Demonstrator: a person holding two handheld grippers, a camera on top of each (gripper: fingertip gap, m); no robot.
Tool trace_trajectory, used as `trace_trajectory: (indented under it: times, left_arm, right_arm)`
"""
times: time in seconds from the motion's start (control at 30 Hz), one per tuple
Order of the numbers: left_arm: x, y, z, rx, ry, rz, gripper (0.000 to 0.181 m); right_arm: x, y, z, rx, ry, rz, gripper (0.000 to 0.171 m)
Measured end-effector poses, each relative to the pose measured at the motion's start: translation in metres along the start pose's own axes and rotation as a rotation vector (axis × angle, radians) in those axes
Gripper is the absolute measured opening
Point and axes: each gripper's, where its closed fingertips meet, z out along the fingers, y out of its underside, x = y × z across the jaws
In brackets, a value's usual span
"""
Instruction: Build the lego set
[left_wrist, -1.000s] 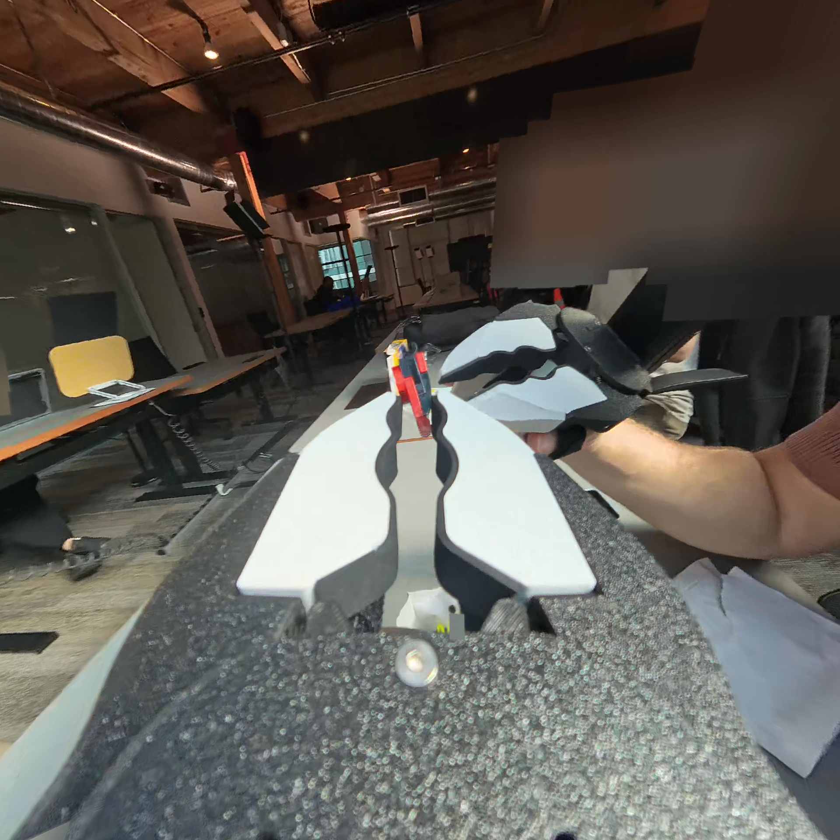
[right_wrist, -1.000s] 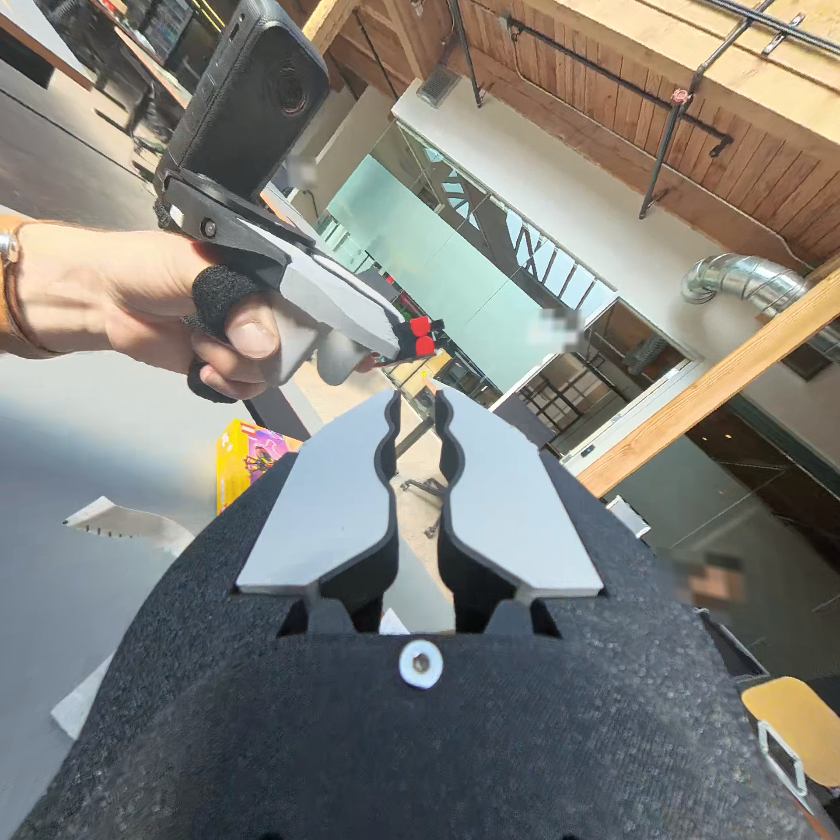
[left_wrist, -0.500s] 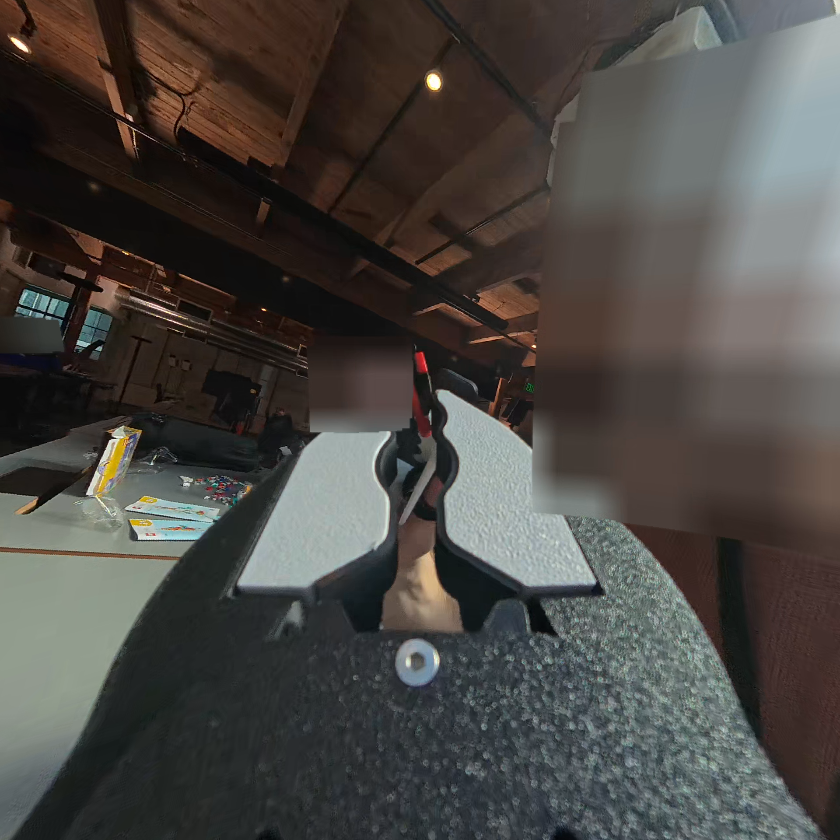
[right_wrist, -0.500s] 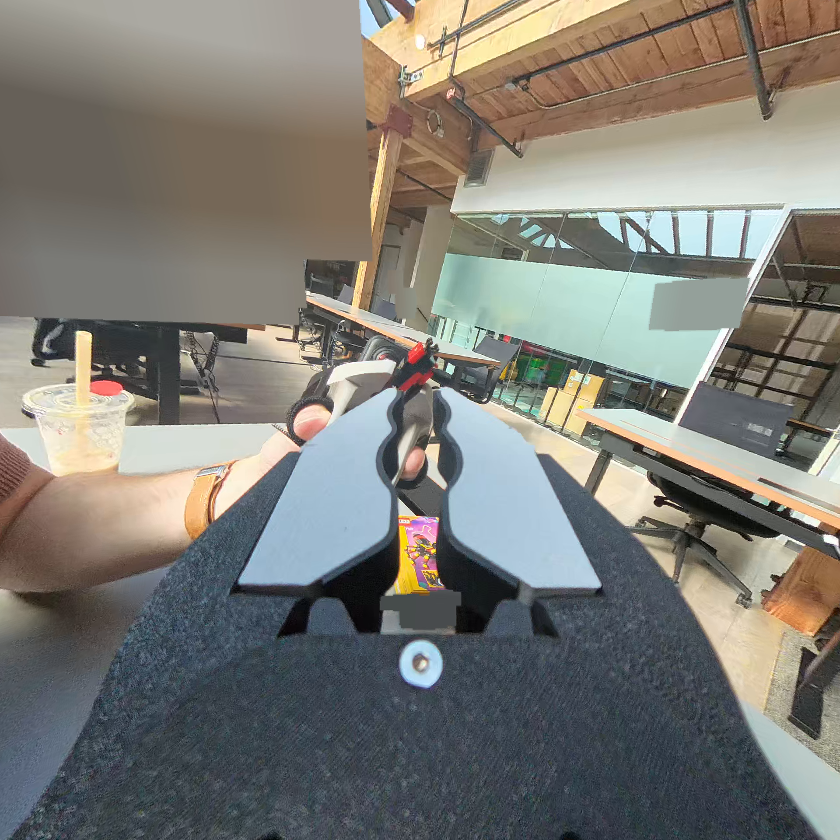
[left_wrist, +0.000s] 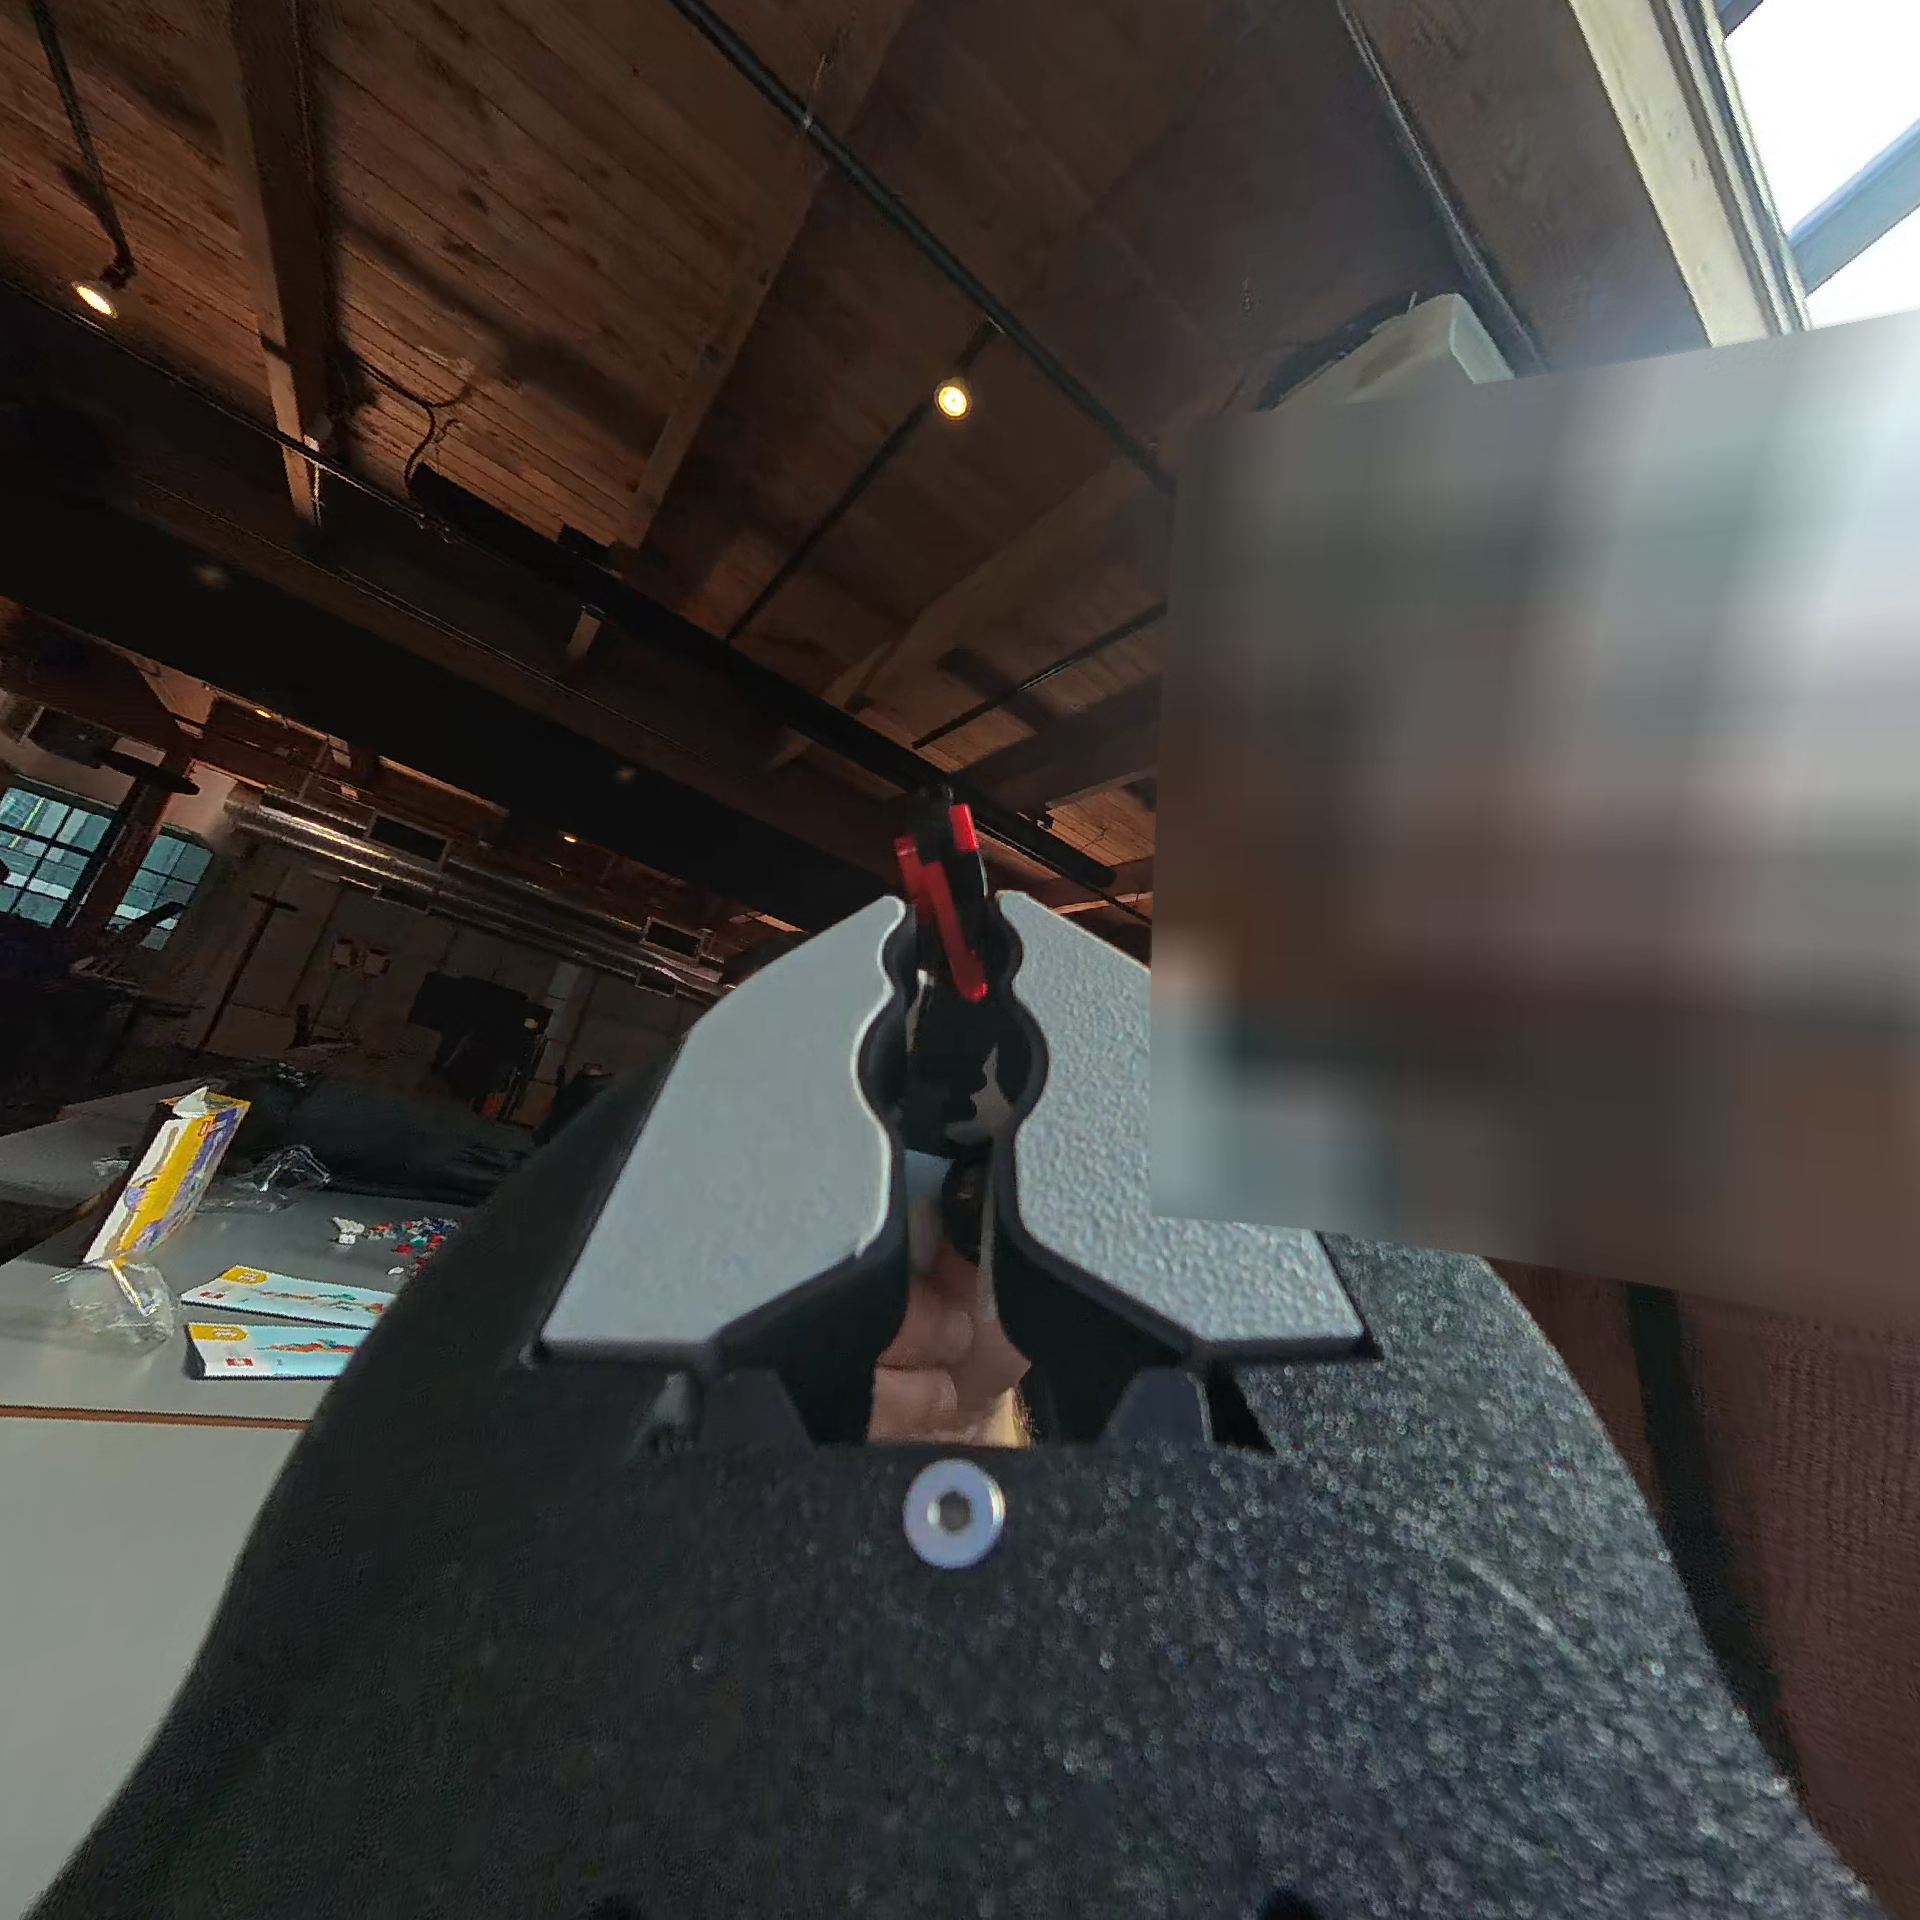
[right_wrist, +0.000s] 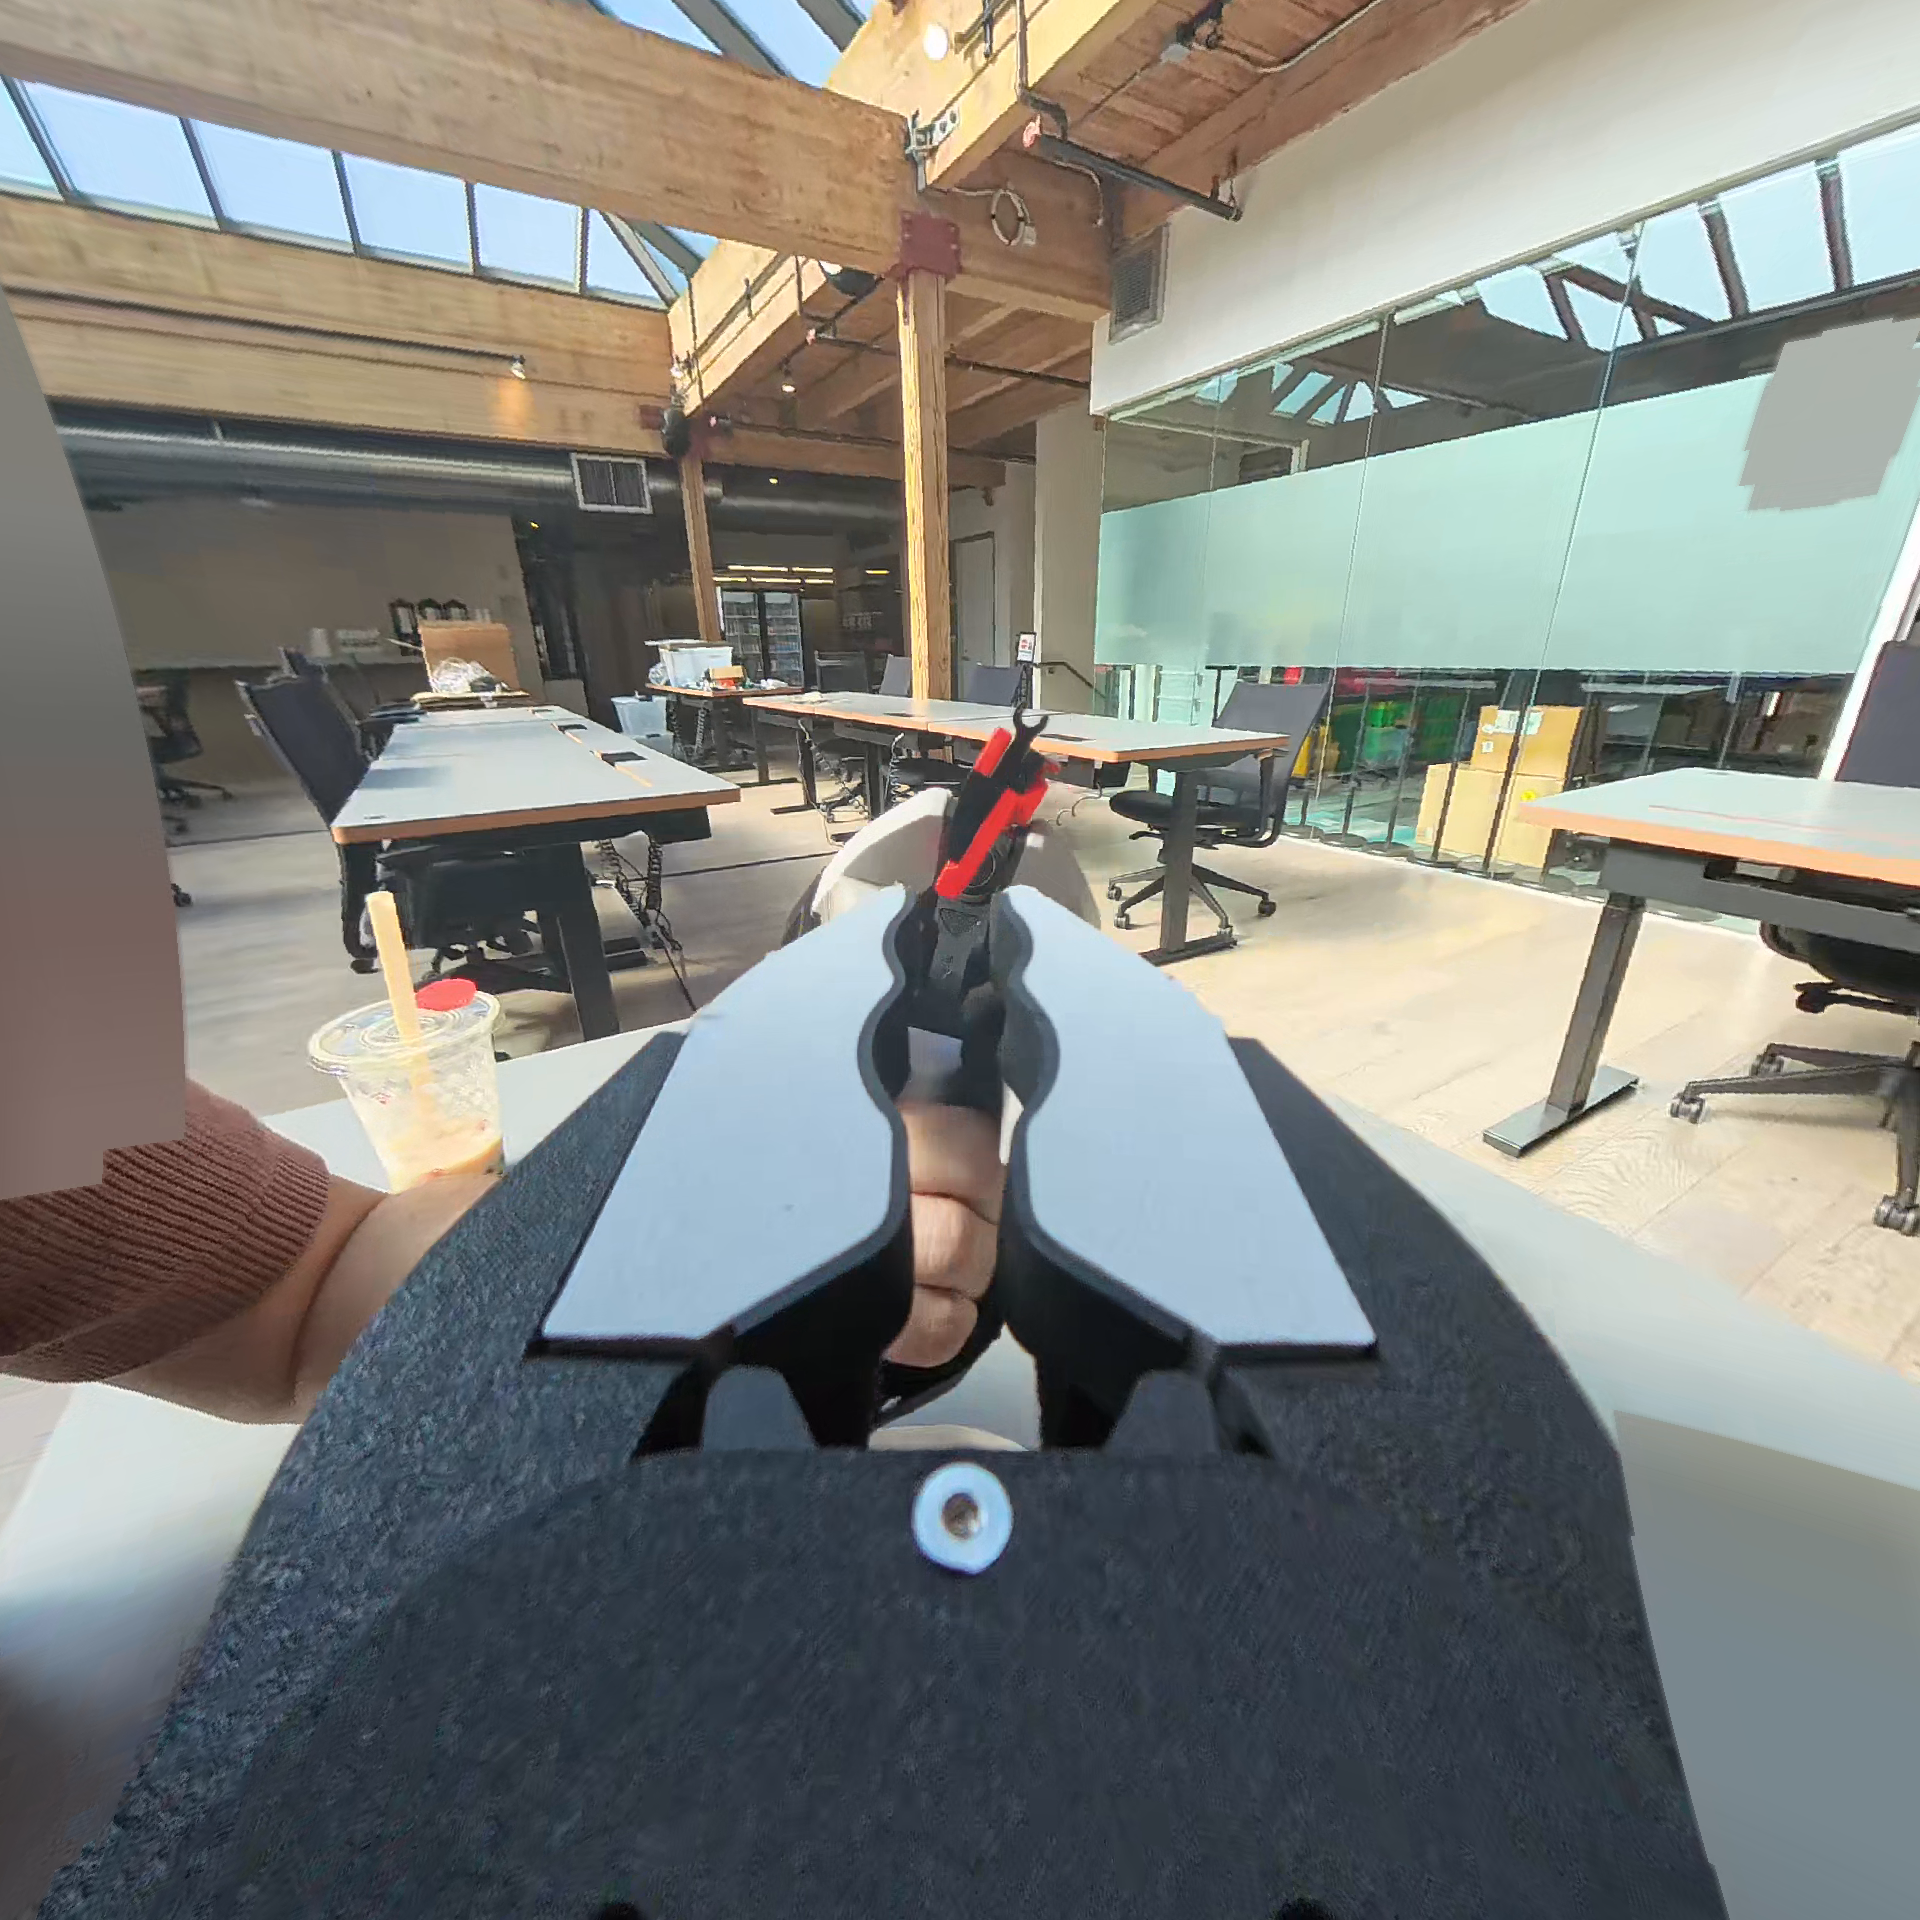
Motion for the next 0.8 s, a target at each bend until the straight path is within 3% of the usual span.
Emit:
trace_trajectory:
  times: [0.33,0.43,0.5,0.63,0.8]
  left_arm:
    - [-0.002,0.008,0.001,-0.024,-0.008,0.025,0.011]
    - [-0.003,0.004,0.0,-0.041,-0.029,0.064,0.013]
    - [-0.006,-0.003,-0.004,-0.075,-0.089,0.194,0.015]
    - [-0.017,0.003,-0.011,-0.358,-0.245,0.558,0.022]
    - [-0.013,0.027,-0.018,-0.673,-0.225,0.848,0.031]
  right_arm:
    - [0.001,0.004,0.002,0.003,-0.02,0.066,0.005]
    - [0.008,0.007,-0.001,-0.054,0.03,-0.048,0.004]
    - [0.016,0.006,-0.007,-0.116,0.12,-0.198,0.004]
    - [0.026,0.01,-0.017,-0.289,0.241,-0.494,0.004]
    - [0.017,0.037,-0.028,-0.51,0.112,-0.619,0.004]
